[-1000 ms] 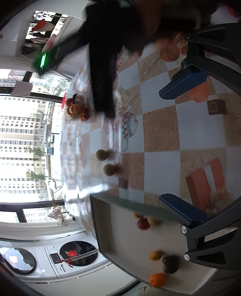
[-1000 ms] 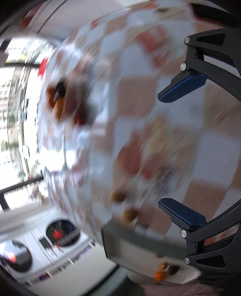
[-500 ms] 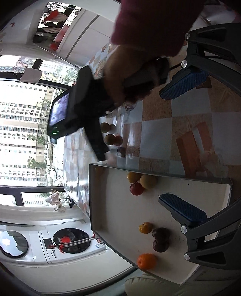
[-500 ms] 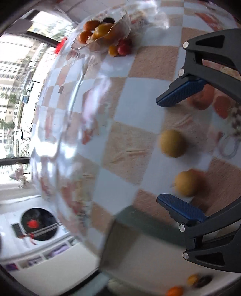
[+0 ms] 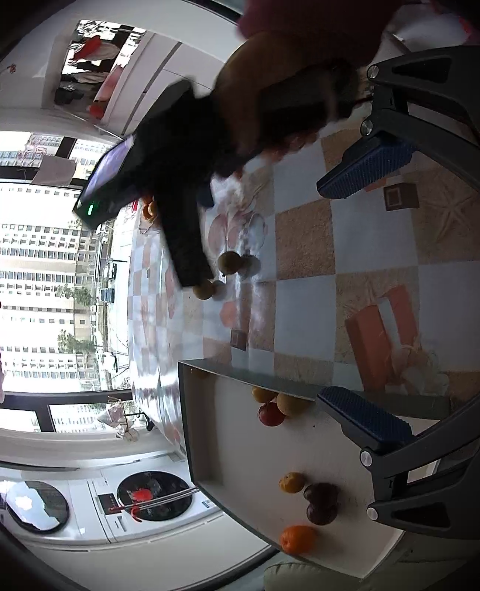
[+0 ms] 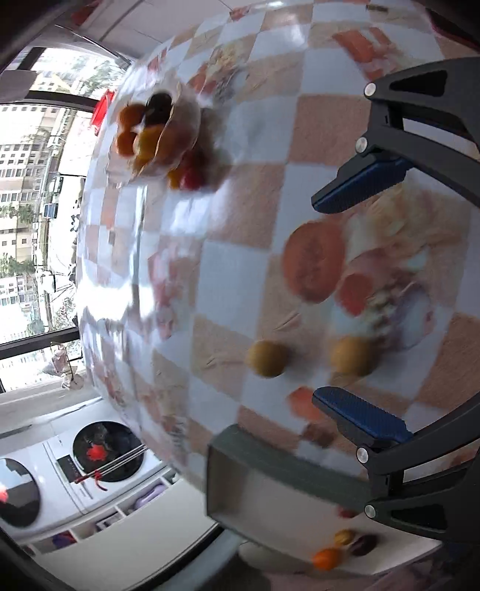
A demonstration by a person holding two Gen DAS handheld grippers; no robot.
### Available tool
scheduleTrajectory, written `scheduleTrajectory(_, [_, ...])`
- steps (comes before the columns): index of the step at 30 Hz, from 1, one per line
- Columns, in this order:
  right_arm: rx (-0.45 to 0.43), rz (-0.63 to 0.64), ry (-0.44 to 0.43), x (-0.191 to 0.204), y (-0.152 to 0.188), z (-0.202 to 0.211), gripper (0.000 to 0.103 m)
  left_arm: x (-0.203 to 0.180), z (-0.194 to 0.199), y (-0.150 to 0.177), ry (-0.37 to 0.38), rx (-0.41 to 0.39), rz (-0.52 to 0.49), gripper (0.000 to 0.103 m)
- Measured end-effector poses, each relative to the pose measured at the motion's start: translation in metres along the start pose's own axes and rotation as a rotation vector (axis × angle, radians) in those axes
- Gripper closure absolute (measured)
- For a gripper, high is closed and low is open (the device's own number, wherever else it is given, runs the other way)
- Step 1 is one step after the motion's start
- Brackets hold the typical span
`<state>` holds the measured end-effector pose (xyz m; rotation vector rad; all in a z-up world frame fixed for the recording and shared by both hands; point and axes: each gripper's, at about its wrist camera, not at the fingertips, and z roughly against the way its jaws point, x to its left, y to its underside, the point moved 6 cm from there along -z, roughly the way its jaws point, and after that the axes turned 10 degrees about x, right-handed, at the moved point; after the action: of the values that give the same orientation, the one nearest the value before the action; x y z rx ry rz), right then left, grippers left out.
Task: Organize fruits
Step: 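Grasp a tan round fruit with the right tool while the left tool grasps another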
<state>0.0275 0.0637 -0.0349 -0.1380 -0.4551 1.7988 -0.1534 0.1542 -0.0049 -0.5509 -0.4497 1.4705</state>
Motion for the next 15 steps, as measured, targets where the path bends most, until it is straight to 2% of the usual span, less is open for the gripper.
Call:
scheduleTrajectory(2, [-0.001, 0.011, -0.007, 0.010, -0.011, -0.008, 0.011, 0.001, 0.002, 0.000, -0.012, -0.003, -0.007, 0.001])
scheduleTrajectory(5, [0.033, 0.042, -0.007, 0.028, -0.019, -0.026, 0.035, 0.003, 0.003, 0.000, -0.026, 0.000, -0.012, 0.001])
scheduleTrajectory(6, [0.009, 0.076, 0.038, 0.034, -0.021, -0.026, 0.053, 0.005, 0.003, -0.001, -0.031, 0.003, -0.013, 0.001])
scheduleTrajectory(8, [0.008, 0.118, 0.059, 0.043, -0.024, -0.028, 0.074, 0.005, 0.003, -0.002, -0.034, 0.005, -0.013, 0.001])
scheduleTrajectory(10, [0.009, 0.094, 0.027, 0.037, -0.020, -0.024, 0.073, 0.004, 0.004, -0.005, -0.034, 0.005, -0.015, 0.001])
scheduleTrajectory(15, [-0.022, -0.024, -0.021, -0.011, 0.007, 0.006, 0.073, -0.011, 0.003, -0.019, -0.012, -0.010, -0.046, 0.001])
